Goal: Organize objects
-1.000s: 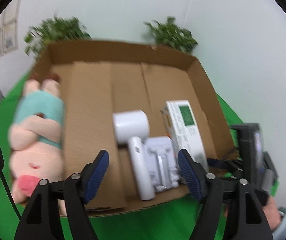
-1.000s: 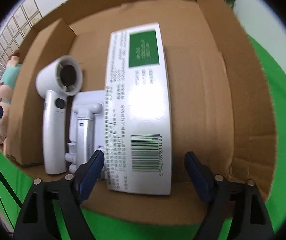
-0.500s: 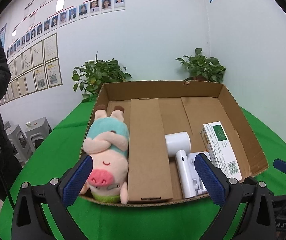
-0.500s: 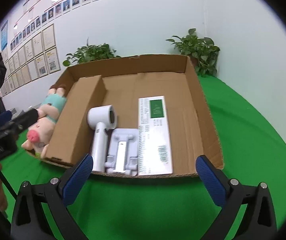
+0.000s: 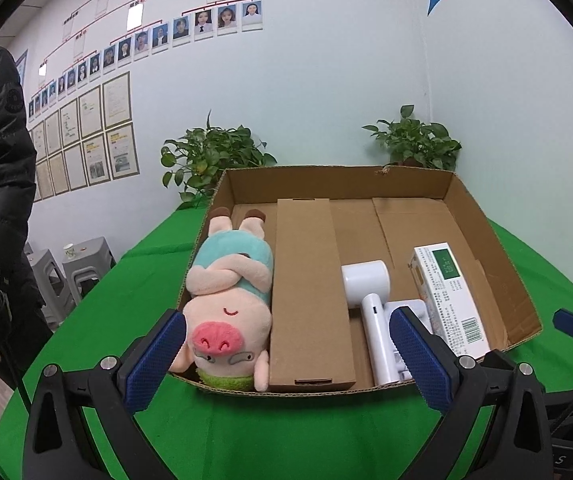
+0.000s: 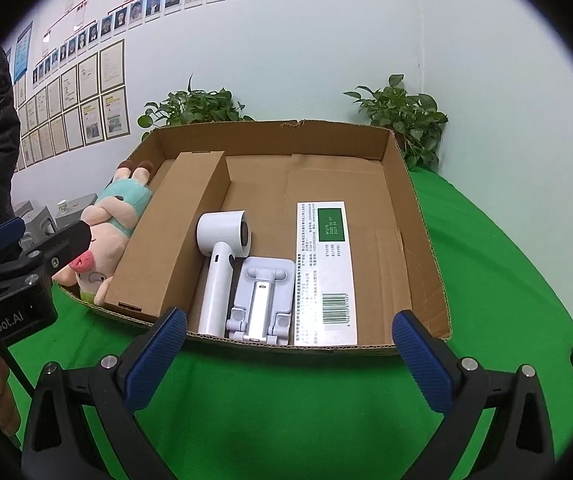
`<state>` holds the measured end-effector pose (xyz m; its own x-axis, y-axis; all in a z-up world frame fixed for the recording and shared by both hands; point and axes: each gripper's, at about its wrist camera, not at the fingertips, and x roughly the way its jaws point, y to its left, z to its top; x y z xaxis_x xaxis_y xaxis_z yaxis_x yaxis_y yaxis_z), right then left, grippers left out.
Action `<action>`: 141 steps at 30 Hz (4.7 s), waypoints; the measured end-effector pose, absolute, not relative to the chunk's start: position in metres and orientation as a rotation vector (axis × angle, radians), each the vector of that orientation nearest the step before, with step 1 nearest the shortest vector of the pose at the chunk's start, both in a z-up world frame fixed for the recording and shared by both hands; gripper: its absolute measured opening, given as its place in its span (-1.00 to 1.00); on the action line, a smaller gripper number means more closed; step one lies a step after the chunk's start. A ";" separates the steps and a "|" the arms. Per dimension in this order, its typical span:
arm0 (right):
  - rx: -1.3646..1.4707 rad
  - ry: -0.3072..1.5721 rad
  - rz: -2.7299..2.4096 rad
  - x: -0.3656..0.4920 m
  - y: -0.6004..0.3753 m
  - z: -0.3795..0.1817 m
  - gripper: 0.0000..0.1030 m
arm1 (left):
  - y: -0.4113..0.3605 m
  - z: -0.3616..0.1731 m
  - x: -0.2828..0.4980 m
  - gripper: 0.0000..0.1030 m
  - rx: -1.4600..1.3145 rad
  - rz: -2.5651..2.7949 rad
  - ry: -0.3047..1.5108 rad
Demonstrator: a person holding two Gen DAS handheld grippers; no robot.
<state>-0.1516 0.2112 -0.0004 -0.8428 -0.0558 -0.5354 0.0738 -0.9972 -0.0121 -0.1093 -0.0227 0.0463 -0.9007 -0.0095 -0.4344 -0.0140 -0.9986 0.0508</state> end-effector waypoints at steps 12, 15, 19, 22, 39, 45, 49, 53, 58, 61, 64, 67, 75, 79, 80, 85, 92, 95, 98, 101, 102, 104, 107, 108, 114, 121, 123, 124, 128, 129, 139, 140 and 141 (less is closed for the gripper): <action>0.723 0.033 -3.006 -0.169 0.217 -0.023 0.99 | -0.040 0.001 -0.138 0.99 -0.666 3.068 0.010; 0.713 0.020 -3.025 -0.181 0.220 -0.032 0.99 | -0.041 -0.013 -0.155 0.99 -0.700 3.068 0.007; 0.786 0.004 -3.027 -0.199 0.225 -0.048 0.99 | -0.038 -0.028 -0.173 0.99 -0.738 3.065 0.023; 0.847 -0.011 -3.017 -0.206 0.227 -0.059 0.99 | -0.028 -0.038 -0.180 1.00 -0.716 3.102 0.105; 0.940 0.071 -3.005 -0.208 0.223 -0.073 0.99 | -0.016 -0.061 -0.203 1.00 -0.728 3.137 0.181; 0.942 0.076 -3.006 -0.209 0.224 -0.074 0.99 | -0.014 -0.064 -0.204 1.00 -0.726 3.140 0.176; 0.943 0.075 -3.005 -0.209 0.224 -0.074 0.99 | -0.015 -0.065 -0.202 1.00 -0.725 3.140 0.175; 0.943 0.076 -3.006 -0.209 0.224 -0.074 0.99 | -0.014 -0.065 -0.204 1.00 -0.725 3.140 0.175; 0.943 0.076 -3.006 -0.209 0.223 -0.074 0.99 | -0.015 -0.065 -0.202 1.00 -0.725 3.141 0.177; 0.943 0.075 -3.005 -0.209 0.223 -0.074 0.99 | -0.015 -0.065 -0.202 1.00 -0.725 3.141 0.177; 0.943 0.075 -3.006 -0.209 0.223 -0.074 0.99 | -0.015 -0.065 -0.202 1.00 -0.724 3.141 0.177; 0.943 0.075 -3.006 -0.209 0.223 -0.074 0.99 | -0.015 -0.065 -0.202 1.00 -0.724 3.141 0.178; 0.943 0.074 -3.006 -0.210 0.222 -0.074 0.99 | -0.015 -0.065 -0.202 1.00 -0.723 3.140 0.178; 0.943 0.074 -3.006 -0.209 0.222 -0.074 0.99 | -0.015 -0.065 -0.202 1.00 -0.723 3.140 0.179; 0.943 0.074 -3.006 -0.209 0.223 -0.074 0.99 | -0.015 -0.066 -0.202 1.00 -0.723 3.140 0.178; 0.943 0.074 -3.006 -0.209 0.222 -0.074 0.99 | -0.015 -0.066 -0.202 1.00 -0.723 3.140 0.178; 0.944 0.076 -3.006 -0.210 0.222 -0.074 0.99 | -0.015 -0.066 -0.202 1.00 -0.723 3.140 0.179; 0.944 0.075 -3.006 -0.210 0.222 -0.074 0.99 | -0.015 -0.066 -0.202 1.00 -0.723 3.140 0.179; 0.944 0.076 -3.006 -0.210 0.222 -0.074 0.99 | -0.015 -0.066 -0.202 1.00 -0.723 3.139 0.178; 0.945 0.077 -3.004 -0.210 0.222 -0.074 0.99 | -0.015 -0.066 -0.202 1.00 -0.722 3.140 0.178; 0.946 0.077 -3.005 -0.210 0.221 -0.074 0.99 | -0.015 -0.066 -0.202 1.00 -0.722 3.140 0.179; 0.946 0.077 -3.004 -0.210 0.221 -0.075 0.99 | -0.015 -0.066 -0.201 1.00 -0.722 3.140 0.180; 0.946 0.076 -3.004 -0.210 0.221 -0.075 0.99 | -0.015 -0.066 -0.202 1.00 -0.722 3.140 0.180; 0.946 0.076 -3.004 -0.210 0.221 -0.074 0.99 | -0.015 -0.066 -0.202 1.00 -0.722 3.140 0.180; 0.946 0.076 -3.002 -0.209 0.220 -0.075 0.99 | -0.015 -0.066 -0.202 1.00 -0.723 3.140 0.181; 0.946 0.075 -3.002 -0.209 0.220 -0.075 0.99 | -0.015 -0.067 -0.202 1.00 -0.723 3.140 0.182; 0.946 0.075 -3.002 -0.209 0.220 -0.075 0.99 | -0.015 -0.067 -0.202 1.00 -0.723 3.140 0.182; 0.946 0.075 -3.002 -0.209 0.220 -0.075 0.99 | -0.015 -0.067 -0.202 1.00 -0.722 3.140 0.182; 0.946 0.075 -3.002 -0.209 0.220 -0.075 0.99 | -0.015 -0.067 -0.202 1.00 -0.723 3.140 0.182; 0.946 0.075 -3.002 -0.209 0.220 -0.075 0.99 | -0.015 -0.067 -0.202 1.00 -0.723 3.140 0.182; 0.946 0.075 -3.001 -0.209 0.220 -0.075 0.99 | -0.016 -0.067 -0.201 1.00 -0.721 3.138 0.178; 0.947 0.075 -3.001 -0.209 0.221 -0.075 0.99 | -0.016 -0.067 -0.201 1.00 -0.721 3.139 0.177; 0.947 0.075 -3.001 -0.209 0.221 -0.075 0.99 | -0.016 -0.068 -0.201 1.00 -0.721 3.139 0.177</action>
<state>-0.2095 0.2205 -0.0752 -0.8191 0.0203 -0.5732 0.0084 -0.9988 -0.0473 -0.2012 -0.0161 -0.0677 -0.8967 -0.1063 -0.4296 0.0572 -0.9904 0.1256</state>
